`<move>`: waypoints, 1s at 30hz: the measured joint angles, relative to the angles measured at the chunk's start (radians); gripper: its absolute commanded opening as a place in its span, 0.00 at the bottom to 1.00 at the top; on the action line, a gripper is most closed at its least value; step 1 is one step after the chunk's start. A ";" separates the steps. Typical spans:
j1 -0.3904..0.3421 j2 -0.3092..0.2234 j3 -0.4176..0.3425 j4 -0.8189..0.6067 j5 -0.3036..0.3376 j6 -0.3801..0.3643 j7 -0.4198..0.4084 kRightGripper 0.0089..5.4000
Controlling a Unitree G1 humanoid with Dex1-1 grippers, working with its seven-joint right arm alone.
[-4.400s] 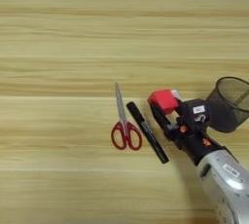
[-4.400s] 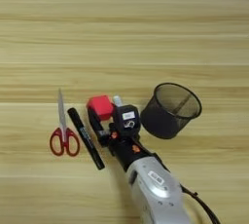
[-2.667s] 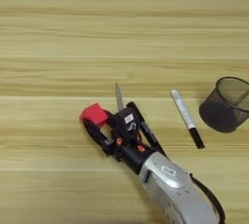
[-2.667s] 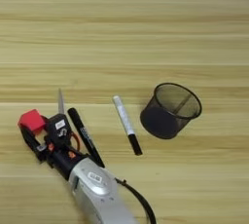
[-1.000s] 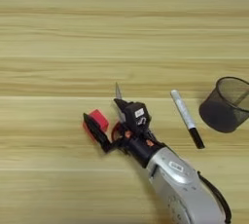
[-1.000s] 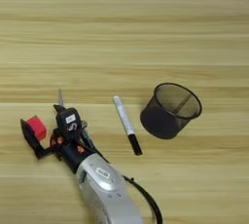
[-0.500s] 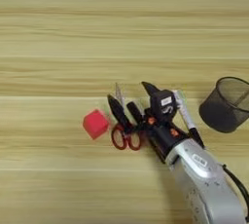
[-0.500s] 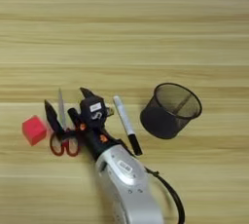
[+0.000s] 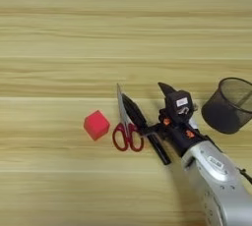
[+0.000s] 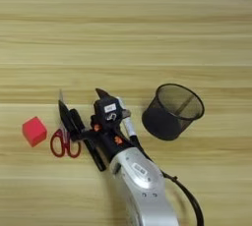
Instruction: Move the objects on the table
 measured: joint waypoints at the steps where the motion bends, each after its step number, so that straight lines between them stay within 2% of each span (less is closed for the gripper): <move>1: 0.002 -0.004 -0.007 -0.001 0.000 0.000 0.000 1.00; 16: 0.127 -0.079 -0.067 -0.089 0.002 0.039 0.045 1.00; 22: 0.152 -0.095 -0.082 -0.109 0.005 0.048 0.059 1.00; 26: 0.179 -0.111 -0.094 -0.120 0.005 0.049 0.075 0.92; 28: 0.189 -0.122 -0.106 -0.124 0.005 0.049 0.087 0.91; 30: 0.206 -0.134 -0.112 -0.130 0.004 0.049 0.095 0.85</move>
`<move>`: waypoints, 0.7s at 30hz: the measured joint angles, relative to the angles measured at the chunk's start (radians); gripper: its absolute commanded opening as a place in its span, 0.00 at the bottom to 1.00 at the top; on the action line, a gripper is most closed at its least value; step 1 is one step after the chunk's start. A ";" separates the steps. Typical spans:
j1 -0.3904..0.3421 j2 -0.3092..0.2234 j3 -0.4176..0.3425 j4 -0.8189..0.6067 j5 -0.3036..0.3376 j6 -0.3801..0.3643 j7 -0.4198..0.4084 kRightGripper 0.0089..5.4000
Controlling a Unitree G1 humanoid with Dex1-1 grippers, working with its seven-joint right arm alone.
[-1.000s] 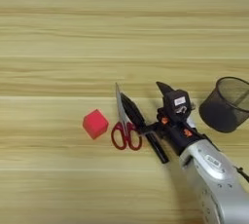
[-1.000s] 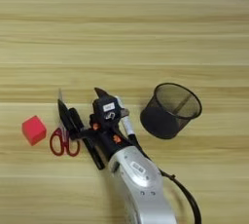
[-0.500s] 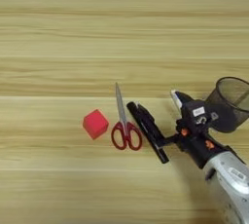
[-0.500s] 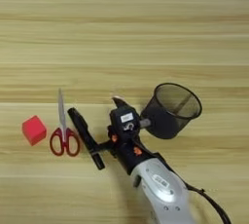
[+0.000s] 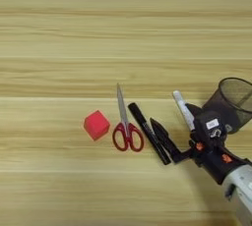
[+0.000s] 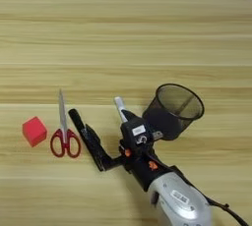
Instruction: Move the objects on the table
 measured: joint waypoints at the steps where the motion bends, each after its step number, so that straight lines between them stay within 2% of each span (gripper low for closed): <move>1: 0.006 0.000 0.000 0.000 -0.001 0.000 0.004 0.85; 13: 0.055 -0.028 0.023 -0.030 -0.038 0.000 0.046 0.61; 21: 0.062 -0.030 0.036 0.001 -0.058 0.012 0.060 0.73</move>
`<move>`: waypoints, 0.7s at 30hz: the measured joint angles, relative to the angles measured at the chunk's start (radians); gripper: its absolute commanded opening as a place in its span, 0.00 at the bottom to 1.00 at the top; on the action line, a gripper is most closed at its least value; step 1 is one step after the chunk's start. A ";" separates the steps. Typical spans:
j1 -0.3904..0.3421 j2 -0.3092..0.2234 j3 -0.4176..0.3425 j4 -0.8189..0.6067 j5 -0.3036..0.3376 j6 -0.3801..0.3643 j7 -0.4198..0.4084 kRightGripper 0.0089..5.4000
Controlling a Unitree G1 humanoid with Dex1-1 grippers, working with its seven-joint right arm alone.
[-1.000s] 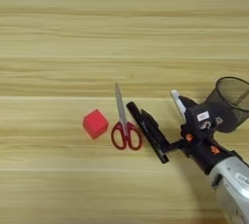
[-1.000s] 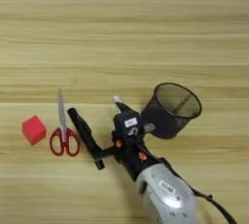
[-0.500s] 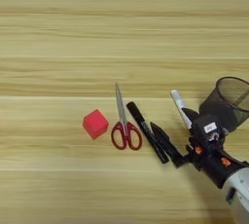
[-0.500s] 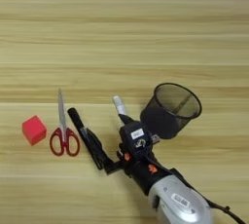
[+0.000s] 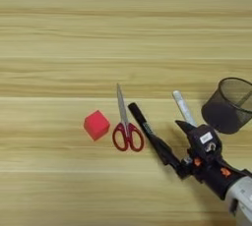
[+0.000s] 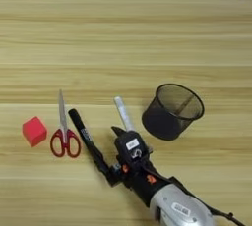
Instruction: Move the objects on the table
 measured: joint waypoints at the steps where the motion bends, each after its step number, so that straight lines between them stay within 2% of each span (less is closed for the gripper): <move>1: 0.001 0.000 0.004 0.008 -0.002 0.000 0.001 0.77; 12: -0.005 0.000 0.025 0.106 -0.020 -0.003 0.003 0.95; 21: -0.019 0.000 0.023 0.129 -0.022 -0.015 0.003 0.78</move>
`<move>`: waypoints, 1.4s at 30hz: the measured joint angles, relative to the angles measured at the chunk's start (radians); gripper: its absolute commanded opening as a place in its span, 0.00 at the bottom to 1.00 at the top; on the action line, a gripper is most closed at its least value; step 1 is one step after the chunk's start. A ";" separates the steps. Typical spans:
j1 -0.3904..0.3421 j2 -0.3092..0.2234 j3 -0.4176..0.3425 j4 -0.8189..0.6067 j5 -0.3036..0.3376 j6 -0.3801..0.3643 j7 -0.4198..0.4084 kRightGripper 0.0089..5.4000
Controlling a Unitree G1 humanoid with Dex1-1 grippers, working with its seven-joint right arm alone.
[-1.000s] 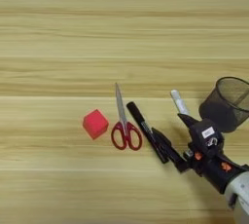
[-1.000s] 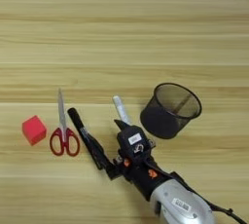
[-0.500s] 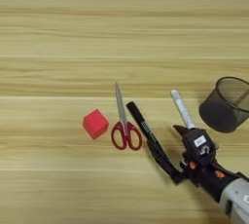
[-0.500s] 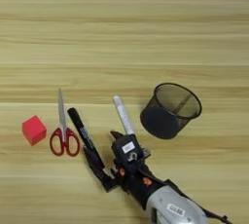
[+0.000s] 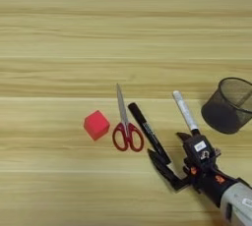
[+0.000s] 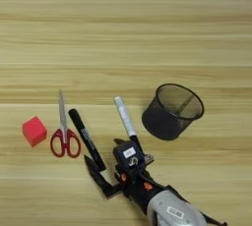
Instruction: Move the objects on the table
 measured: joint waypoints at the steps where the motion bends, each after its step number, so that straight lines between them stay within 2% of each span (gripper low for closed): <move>1: 0.000 0.000 0.000 0.000 0.000 0.000 0.000 0.77; 30: -0.016 0.005 0.027 0.019 0.000 0.011 0.009 0.16; 34: -0.024 0.016 0.026 0.023 0.001 0.017 -0.005 0.16; 42: -0.052 0.070 0.007 0.039 0.023 0.045 -0.054 0.16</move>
